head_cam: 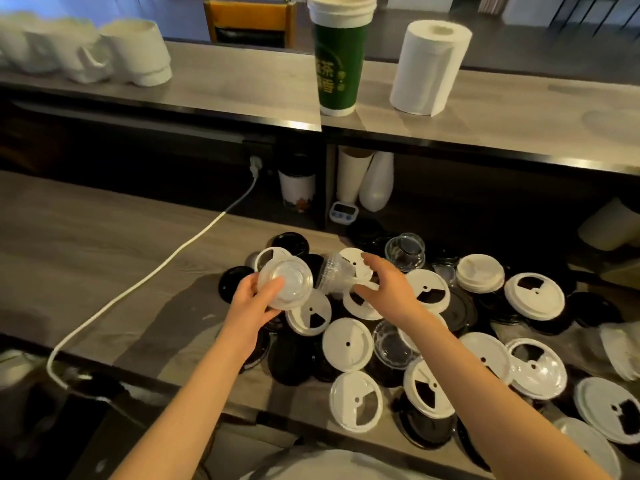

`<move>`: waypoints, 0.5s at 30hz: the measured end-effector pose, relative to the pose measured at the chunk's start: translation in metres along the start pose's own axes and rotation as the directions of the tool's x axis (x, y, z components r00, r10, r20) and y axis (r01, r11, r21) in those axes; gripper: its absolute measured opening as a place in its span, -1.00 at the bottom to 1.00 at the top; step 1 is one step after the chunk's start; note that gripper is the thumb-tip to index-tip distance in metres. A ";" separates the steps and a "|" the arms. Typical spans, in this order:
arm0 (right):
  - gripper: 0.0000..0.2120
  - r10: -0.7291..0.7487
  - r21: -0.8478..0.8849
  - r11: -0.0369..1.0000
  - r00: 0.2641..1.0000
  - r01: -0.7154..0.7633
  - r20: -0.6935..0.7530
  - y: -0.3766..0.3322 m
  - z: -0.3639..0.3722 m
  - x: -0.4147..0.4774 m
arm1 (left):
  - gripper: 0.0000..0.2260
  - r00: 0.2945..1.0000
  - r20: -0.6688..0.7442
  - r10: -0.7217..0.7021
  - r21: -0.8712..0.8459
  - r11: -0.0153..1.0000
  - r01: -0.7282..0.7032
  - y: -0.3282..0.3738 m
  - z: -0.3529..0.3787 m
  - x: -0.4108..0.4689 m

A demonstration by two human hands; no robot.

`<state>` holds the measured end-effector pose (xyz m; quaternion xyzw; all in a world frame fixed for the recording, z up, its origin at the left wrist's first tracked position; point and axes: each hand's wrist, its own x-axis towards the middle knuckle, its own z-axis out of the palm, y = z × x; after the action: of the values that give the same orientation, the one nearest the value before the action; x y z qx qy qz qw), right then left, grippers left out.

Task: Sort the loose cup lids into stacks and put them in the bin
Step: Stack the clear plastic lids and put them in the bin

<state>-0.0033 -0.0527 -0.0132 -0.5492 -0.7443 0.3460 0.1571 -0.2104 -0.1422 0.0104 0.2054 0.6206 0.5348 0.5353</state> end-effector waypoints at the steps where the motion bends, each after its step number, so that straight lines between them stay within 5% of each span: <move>1: -0.32 -0.001 -0.052 0.999 1.000 0.003 0.031 -0.001 0.003 0.006 | -0.71 1.000 -0.012 -0.007 -0.008 1.000 0.007 0.001 -0.006 0.005; 7: -0.07 0.062 -0.172 0.984 0.987 -0.036 0.148 -0.006 0.021 0.032 | -0.57 0.999 -0.007 -0.035 -0.002 0.999 0.035 0.002 -0.028 0.029; 15: -0.30 0.061 -0.090 0.994 0.998 -0.059 0.022 -0.007 0.034 0.030 | -0.44 0.999 0.030 -0.027 0.041 0.999 0.026 0.001 -0.029 0.045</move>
<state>-0.0393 -0.0371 -0.0371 -0.5735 -0.7440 0.3237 0.1128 -0.2519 -0.1174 -0.0125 0.2164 0.6258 0.5117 0.5474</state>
